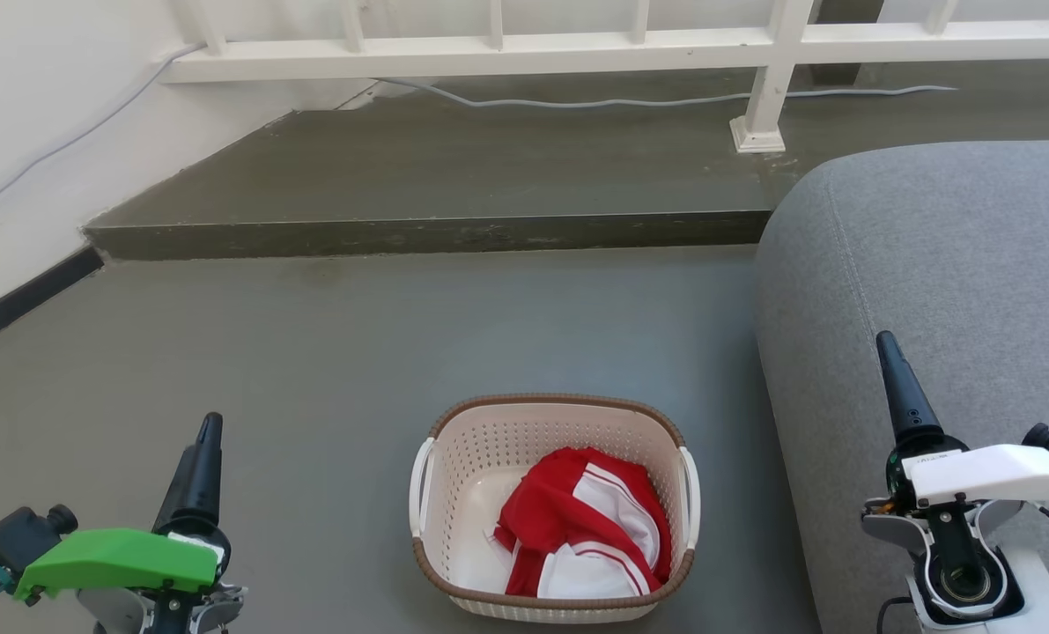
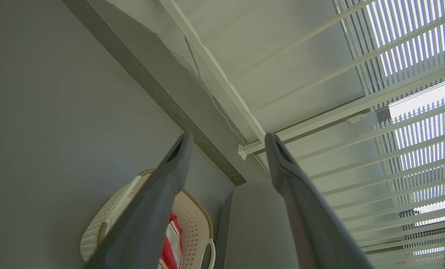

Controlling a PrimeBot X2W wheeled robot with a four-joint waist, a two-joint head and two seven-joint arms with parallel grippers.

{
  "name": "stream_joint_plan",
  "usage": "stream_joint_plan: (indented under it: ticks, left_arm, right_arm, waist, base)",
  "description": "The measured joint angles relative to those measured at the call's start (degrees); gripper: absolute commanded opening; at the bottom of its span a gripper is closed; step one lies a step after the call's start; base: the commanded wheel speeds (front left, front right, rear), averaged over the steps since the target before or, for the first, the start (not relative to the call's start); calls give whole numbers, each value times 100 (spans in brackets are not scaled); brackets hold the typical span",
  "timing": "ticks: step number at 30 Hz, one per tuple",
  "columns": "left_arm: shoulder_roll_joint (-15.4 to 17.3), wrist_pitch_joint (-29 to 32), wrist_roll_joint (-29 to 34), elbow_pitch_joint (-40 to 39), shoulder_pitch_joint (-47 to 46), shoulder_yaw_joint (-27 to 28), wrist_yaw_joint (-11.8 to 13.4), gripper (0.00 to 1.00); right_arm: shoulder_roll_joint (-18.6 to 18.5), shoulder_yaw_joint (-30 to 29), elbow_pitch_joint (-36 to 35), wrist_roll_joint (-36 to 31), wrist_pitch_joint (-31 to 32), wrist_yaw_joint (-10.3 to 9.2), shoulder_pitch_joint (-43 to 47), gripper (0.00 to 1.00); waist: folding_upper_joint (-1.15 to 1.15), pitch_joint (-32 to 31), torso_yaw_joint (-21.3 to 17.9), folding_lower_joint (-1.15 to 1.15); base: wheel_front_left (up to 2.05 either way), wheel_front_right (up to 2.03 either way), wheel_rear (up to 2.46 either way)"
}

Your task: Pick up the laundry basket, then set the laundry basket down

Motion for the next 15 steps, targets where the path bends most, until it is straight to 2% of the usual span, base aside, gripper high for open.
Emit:
stream_joint_plan:
  ticks: [7, 15]
  left_arm:
    - [140, -159, 906, -9, -19, -100, 23, 100]
    - [157, -309, 1803, -241, -118, -149, 104, 100]
  right_arm:
    - [-8, 138, -119, -944, -172, -66, -1, 100]
    - [-40, 291, -263, -1985, -315, -310, -15, 100]
  waist:
    - [0, 23, -3, 0]
    - [0, 46, 2, 0]
  base:
    - [0, 0, 0]
    - [0, 0, 0]
